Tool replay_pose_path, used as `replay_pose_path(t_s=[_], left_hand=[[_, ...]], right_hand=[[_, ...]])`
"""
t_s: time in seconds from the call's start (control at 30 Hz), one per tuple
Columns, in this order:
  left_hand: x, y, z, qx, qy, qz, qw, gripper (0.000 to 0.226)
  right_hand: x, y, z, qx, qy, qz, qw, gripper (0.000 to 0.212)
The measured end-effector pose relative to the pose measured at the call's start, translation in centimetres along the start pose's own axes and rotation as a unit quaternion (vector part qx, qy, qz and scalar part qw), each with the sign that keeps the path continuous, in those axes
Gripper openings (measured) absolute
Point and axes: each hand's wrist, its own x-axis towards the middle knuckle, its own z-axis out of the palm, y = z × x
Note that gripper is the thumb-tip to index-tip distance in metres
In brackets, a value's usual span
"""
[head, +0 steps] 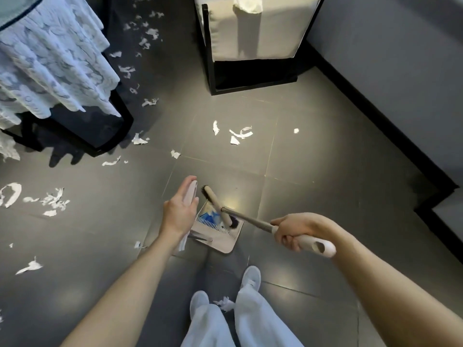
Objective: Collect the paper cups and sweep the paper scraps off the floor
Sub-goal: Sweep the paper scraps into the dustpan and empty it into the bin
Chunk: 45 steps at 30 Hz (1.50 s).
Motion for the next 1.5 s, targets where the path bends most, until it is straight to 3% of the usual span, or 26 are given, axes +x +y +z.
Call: replay_pose_path(t_s=[0.13,0.37,0.57,0.87,1.2,1.5], left_hand=[[-0.3,-0.9,-0.6,-0.014,-0.012,0.013,1.0,0.043],[-1.4,-3.0,-3.7,-0.021,-0.082,0.076,0.994,0.044],[-4.2,-7.1,-8.1,-0.014,-0.178,0.156,0.971,0.049],[-10.6,-12.8,-13.8,0.036,-0.222,0.24,0.944,0.055],[-18.8,-21.6,-19.6,0.039,-0.221,0.263,0.938,0.051],[-22.9,-24.4,-23.3,0.054,-0.315,0.303,0.898,0.046]], right_hand=[[-3.2,0.8,1.4,0.061,0.014,-0.015,0.998,0.053],[-5.1,2.4,10.9,0.126,0.11,-0.051,0.985,0.054],[-7.0,5.6,20.6,0.284,0.178,-0.063,0.94,0.062],[-9.6,10.7,33.8,0.469,0.211,-0.081,0.854,0.051],[-9.7,16.4,46.9,0.532,0.206,-0.084,0.817,0.05],[-8.7,19.6,59.1,0.569,0.251,-0.06,0.781,0.064]])
